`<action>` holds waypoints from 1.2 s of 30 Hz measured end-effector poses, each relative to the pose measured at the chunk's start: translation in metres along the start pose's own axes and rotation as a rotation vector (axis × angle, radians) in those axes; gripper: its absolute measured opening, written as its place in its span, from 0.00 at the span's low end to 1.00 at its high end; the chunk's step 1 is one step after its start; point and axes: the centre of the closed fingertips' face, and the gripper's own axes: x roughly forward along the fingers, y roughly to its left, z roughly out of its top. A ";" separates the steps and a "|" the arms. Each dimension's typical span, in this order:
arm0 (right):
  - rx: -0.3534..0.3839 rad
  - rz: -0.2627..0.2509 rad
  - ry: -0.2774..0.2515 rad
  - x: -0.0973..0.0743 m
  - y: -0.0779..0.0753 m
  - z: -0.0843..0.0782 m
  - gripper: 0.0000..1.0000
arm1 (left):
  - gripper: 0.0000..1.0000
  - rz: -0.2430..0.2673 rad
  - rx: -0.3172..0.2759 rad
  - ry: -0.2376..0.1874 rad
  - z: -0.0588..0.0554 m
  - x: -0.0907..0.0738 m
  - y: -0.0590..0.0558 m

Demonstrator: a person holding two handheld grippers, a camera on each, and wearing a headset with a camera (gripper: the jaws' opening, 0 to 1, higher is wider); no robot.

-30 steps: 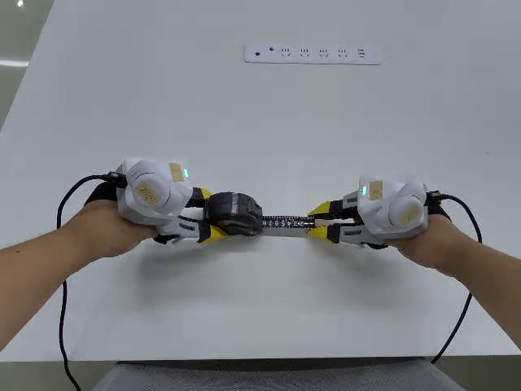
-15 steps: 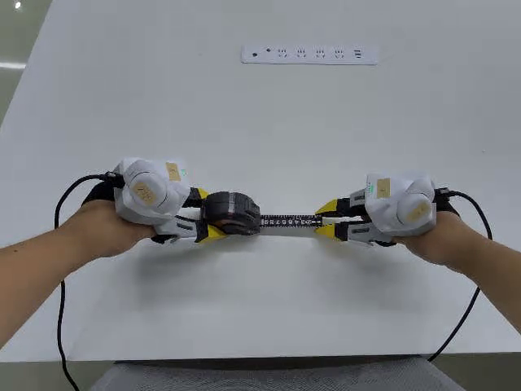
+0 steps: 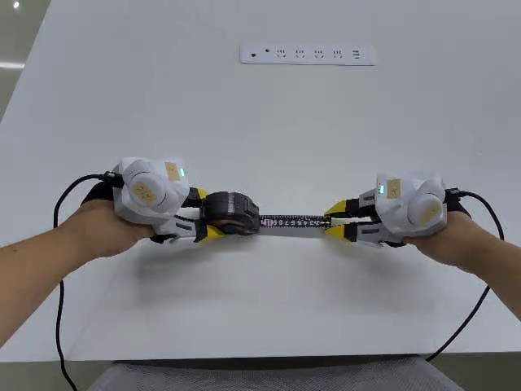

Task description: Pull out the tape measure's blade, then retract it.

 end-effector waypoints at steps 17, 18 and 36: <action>-0.007 -0.014 0.027 -0.015 -0.004 -0.015 0.09 | 0.29 0.004 0.000 0.001 0.000 0.001 0.000; -0.007 -0.015 0.030 -0.016 -0.004 -0.016 0.09 | 0.29 0.004 0.000 0.001 0.000 0.001 0.000; -0.003 -0.025 0.056 -0.032 -0.004 -0.027 0.09 | 0.29 0.006 -0.001 0.001 0.001 0.002 0.000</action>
